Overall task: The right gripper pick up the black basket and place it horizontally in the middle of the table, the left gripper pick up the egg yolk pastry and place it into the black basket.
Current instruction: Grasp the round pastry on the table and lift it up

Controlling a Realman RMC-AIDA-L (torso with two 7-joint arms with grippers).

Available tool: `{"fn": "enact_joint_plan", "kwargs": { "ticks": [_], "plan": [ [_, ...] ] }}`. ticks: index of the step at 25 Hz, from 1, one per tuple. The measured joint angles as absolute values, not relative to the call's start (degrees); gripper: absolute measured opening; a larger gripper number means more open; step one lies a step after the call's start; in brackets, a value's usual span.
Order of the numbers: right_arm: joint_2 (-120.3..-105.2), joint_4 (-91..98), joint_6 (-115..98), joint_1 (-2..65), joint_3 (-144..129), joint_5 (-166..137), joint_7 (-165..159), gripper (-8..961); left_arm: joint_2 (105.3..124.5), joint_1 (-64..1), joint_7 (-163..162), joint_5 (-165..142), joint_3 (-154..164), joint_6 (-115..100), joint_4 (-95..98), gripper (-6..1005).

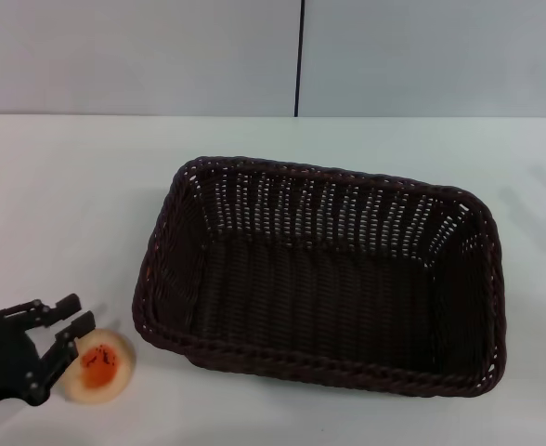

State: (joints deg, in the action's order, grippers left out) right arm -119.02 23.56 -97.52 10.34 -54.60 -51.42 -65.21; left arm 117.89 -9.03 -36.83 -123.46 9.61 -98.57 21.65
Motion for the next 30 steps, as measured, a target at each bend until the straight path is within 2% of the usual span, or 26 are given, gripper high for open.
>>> {"fn": "enact_joint_plan", "kwargs": {
  "ticks": [5, 11, 16, 21, 24, 30],
  "plan": [
    [-118.93, 22.78, -98.04, 10.00, -53.67, -51.43, -65.07, 834, 117.84, -8.75, -37.09, -124.56, 10.73, -97.88, 22.65, 302],
    [-118.83, 22.35, -98.05, 10.16, -53.54, -51.63, -63.83, 834, 117.77, -7.71, -43.51, -124.63, 6.37, -98.05, 23.39, 70],
    [-118.82, 22.32, -97.62, 10.53, -54.04, -51.86, -63.72, 833, 117.82, -7.53, -43.71, -124.92, 6.30, -98.37, 23.25, 141],
    [-118.82, 22.20, -97.51, 10.37, -53.71, -51.96, -63.66, 833, 117.85, -7.14, -43.48, -125.26, 7.44, -98.79, 23.20, 367],
    [-118.82, 22.09, -97.49, 10.33, -53.62, -51.99, -63.65, 833, 117.86, -7.06, -43.59, -126.23, 8.25, -98.82, 23.41, 615],
    [-118.82, 22.02, -97.40, 10.32, -53.61, -52.04, -63.63, 833, 117.94, -7.75, -42.81, -130.35, 9.05, -98.41, 23.64, 768]
  ]
}}
